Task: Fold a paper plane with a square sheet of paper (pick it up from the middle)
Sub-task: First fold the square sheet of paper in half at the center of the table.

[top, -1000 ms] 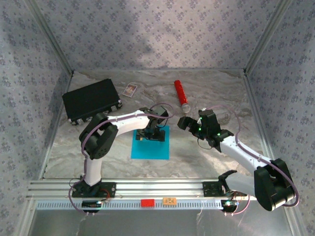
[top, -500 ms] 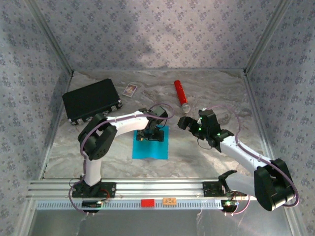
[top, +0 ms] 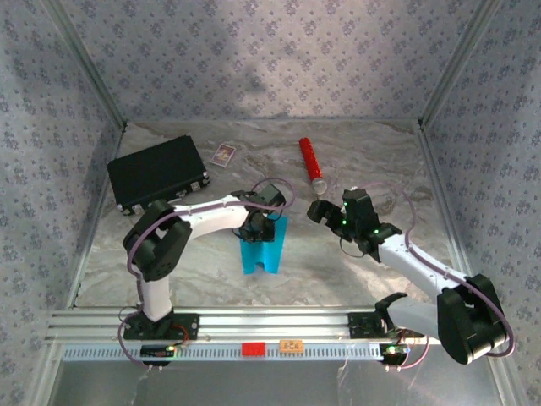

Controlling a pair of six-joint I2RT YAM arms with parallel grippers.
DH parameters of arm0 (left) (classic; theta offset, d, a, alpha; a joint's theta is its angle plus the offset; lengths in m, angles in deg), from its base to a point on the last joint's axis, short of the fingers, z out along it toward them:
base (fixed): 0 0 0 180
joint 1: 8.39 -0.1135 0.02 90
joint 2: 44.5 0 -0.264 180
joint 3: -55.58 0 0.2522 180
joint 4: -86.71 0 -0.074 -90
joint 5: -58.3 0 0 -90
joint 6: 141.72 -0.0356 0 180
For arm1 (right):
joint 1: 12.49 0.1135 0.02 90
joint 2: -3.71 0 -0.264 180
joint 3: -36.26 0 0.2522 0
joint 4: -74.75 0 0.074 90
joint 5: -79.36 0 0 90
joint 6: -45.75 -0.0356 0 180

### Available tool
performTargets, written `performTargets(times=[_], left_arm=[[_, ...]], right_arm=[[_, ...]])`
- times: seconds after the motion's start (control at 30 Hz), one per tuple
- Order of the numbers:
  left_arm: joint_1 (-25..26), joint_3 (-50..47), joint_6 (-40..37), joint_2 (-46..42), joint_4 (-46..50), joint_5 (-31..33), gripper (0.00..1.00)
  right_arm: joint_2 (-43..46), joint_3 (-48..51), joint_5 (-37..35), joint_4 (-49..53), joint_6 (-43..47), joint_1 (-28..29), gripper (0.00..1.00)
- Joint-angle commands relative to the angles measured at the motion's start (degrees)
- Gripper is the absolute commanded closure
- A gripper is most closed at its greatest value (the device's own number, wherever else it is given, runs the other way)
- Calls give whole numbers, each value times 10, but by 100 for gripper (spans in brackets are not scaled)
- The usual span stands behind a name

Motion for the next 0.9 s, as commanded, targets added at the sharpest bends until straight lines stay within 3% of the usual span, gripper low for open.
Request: performTargets(times=[0.0, 0.1, 0.33, 0.43, 0.67, 0.77, 0.87], left_arm=[[4, -16, 7, -44, -38, -9, 60], [2, -37, 16, -79, -90, -41, 60], [-29, -129, 90, -137, -344, -210, 59], [-38, -166, 143, -133, -456, -262, 59], [-41, -236, 270, -57, -696, -312, 58], [-37, -246, 290, -32, -730, -309, 59], [-31, -235, 268, -27, -680, -299, 59]], right_arm=[[19, 3, -29, 22, -11, -4, 1], [30, 1, -39, 28, -6, -5, 1], [60, -10, -71, 62, 4, -15, 1], [73, -5, -56, 62, 17, -28, 1], [76, 26, 8, 40, 3, -70, 2], [78, 32, 17, 30, -2, -74, 2], [77, 32, 25, 25, -1, -74, 2]])
